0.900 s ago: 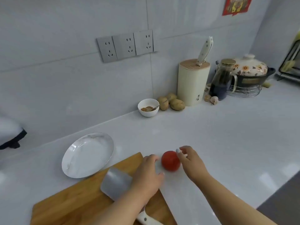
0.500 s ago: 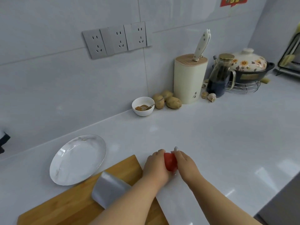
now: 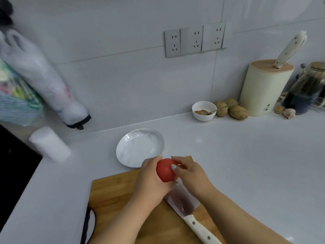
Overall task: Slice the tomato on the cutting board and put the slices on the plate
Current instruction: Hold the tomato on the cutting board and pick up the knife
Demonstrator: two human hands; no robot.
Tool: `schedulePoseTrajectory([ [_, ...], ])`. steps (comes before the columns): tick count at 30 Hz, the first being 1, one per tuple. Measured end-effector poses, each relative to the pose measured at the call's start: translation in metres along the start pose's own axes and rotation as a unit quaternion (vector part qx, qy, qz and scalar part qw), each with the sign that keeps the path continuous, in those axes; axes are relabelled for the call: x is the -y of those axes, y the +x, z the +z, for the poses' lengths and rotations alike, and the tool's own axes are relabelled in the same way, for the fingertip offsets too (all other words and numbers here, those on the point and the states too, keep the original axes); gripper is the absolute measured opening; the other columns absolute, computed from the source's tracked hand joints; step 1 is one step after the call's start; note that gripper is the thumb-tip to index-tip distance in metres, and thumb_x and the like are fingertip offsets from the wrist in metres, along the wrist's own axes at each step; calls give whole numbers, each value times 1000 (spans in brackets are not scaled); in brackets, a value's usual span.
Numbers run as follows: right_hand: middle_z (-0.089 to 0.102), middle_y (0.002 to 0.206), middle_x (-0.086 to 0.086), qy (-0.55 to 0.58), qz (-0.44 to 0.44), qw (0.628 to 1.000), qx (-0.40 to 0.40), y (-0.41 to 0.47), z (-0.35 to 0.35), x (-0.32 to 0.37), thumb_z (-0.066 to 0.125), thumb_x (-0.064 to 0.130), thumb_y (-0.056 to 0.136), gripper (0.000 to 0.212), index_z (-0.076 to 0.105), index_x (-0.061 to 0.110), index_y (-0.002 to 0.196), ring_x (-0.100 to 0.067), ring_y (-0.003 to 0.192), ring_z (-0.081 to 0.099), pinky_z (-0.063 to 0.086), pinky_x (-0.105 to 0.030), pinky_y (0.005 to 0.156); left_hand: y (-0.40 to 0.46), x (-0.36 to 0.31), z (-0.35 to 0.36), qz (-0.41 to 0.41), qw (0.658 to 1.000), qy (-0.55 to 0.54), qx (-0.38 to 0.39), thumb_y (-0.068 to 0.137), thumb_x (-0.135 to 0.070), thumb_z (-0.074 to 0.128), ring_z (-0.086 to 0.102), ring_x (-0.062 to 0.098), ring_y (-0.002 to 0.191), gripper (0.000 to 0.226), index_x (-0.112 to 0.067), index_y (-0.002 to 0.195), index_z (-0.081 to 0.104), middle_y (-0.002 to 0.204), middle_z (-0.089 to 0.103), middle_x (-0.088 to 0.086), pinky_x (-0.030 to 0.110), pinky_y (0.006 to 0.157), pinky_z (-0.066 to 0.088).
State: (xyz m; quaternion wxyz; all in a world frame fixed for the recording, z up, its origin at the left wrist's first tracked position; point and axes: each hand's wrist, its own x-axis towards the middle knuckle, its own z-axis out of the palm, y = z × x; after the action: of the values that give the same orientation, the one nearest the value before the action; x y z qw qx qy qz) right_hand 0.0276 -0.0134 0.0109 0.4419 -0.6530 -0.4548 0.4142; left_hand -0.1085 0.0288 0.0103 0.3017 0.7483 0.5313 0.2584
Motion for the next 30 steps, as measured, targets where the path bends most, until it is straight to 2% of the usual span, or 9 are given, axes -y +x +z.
schedulePoseTrajectory([
  [3,62,102,15,-15,-11,999,45,-4,33,3,59,24,94,26,62,30,119,-4,97,59,41,-9,77,-19,25,-24,-22,999,9,-24,52,-46,85,49,5,105,88,-34,127,42,117,46,-18,21,87,45],
  [5,64,110,10,-27,-9,998,57,-11,51,6,61,21,94,30,61,26,124,-10,99,62,48,-13,80,-33,41,-33,-38,999,6,-38,49,-45,86,52,6,102,84,-35,121,45,114,49,-17,23,84,47],
  [10,59,127,-4,-64,19,994,86,-25,81,-1,57,20,97,40,53,18,137,-1,77,57,53,-10,62,-59,67,-37,-74,997,3,-35,55,-41,86,47,4,96,83,-31,126,45,115,39,-15,11,74,36],
  [13,58,132,-7,-78,48,991,98,-26,88,-4,54,20,98,42,50,19,140,-11,81,64,60,-27,74,-63,76,-31,-85,996,-10,-39,51,-40,88,48,6,103,90,-30,129,43,120,44,-13,16,82,38],
  [16,59,132,-5,-126,51,986,98,-25,91,-7,50,24,100,42,47,24,142,-23,102,66,54,-36,92,-63,83,-25,-99,994,-8,-38,53,-40,87,49,9,106,88,-28,129,44,120,45,-12,18,85,40],
  [18,58,136,-3,-154,49,981,102,-24,92,-9,48,26,100,42,47,23,142,-20,117,59,47,-34,102,-64,86,-22,-97,995,-5,-35,55,-43,86,48,8,103,83,-29,126,45,115,42,-15,18,84,40],
  [20,57,138,-2,-171,48,979,105,-24,92,-12,47,26,101,42,46,22,143,-18,123,53,43,-29,104,-65,89,-20,-90,995,-2,-35,55,-44,85,46,6,100,81,-30,124,46,112,40,-17,18,82,40],
  [26,56,139,-3,-172,52,978,108,-22,94,-10,44,25,102,42,46,20,143,-19,123,53,43,-23,95,-63,94,-20,-84,996,1,-32,51,-46,86,49,7,98,79,-32,118,46,110,43,-15,18,79,41],
  [30,55,140,-1,-188,50,975,111,-21,91,-8,41,22,103,39,50,19,140,-16,128,49,36,-24,104,-62,95,-20,-73,997,14,-23,50,-49,86,46,10,105,84,-29,121,45,112,42,-14,21,87,41],
])
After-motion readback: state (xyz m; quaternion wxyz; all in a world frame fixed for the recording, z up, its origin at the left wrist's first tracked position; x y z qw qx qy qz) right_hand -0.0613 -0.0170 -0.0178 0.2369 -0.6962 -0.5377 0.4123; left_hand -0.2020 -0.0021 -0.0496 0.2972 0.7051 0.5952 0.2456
